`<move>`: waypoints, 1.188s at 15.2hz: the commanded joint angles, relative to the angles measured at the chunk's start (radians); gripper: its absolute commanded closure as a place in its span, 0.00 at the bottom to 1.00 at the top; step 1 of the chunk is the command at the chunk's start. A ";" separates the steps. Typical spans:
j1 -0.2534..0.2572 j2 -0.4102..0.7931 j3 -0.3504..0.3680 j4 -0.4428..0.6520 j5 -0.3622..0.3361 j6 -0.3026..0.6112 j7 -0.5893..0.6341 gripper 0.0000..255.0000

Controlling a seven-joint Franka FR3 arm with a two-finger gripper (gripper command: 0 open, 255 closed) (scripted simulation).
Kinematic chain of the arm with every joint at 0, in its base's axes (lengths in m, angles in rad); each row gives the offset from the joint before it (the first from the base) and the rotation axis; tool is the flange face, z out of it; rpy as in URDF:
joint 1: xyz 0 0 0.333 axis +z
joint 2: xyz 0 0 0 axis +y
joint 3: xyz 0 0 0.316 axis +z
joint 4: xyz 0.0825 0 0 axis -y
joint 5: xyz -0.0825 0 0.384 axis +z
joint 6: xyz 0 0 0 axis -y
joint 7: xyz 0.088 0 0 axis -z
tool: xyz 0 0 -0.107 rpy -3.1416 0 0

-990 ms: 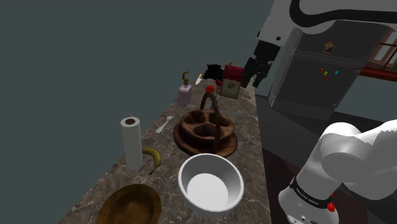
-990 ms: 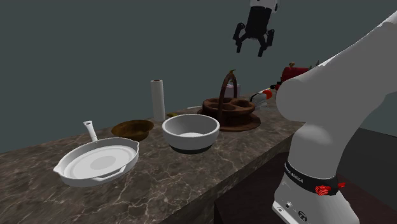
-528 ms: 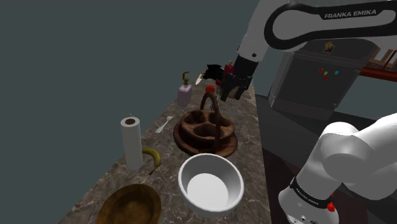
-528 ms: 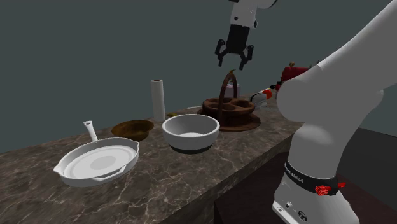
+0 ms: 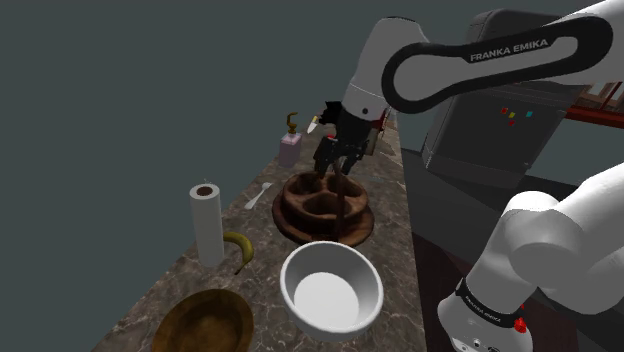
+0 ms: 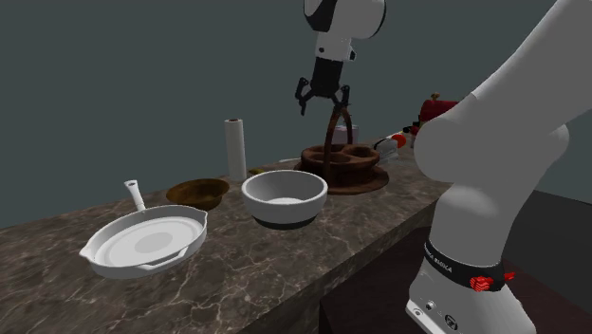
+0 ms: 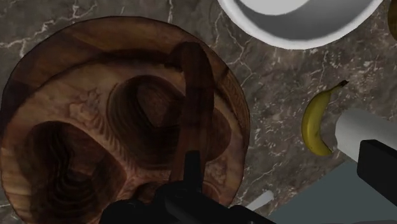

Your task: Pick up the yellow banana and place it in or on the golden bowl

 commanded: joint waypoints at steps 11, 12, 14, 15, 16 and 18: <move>0.051 0.496 0.132 0.139 -0.112 0.387 0.251 0.00; 0.055 0.536 0.138 0.161 -0.137 0.406 0.280 0.00; 0.069 0.616 0.142 0.208 -0.192 0.441 0.340 0.00; 0.080 0.656 0.140 0.234 -0.221 0.456 0.371 0.00; 0.092 0.696 0.136 0.261 -0.249 0.468 0.400 0.00; 0.114 0.753 0.124 0.303 -0.287 0.484 0.441 0.00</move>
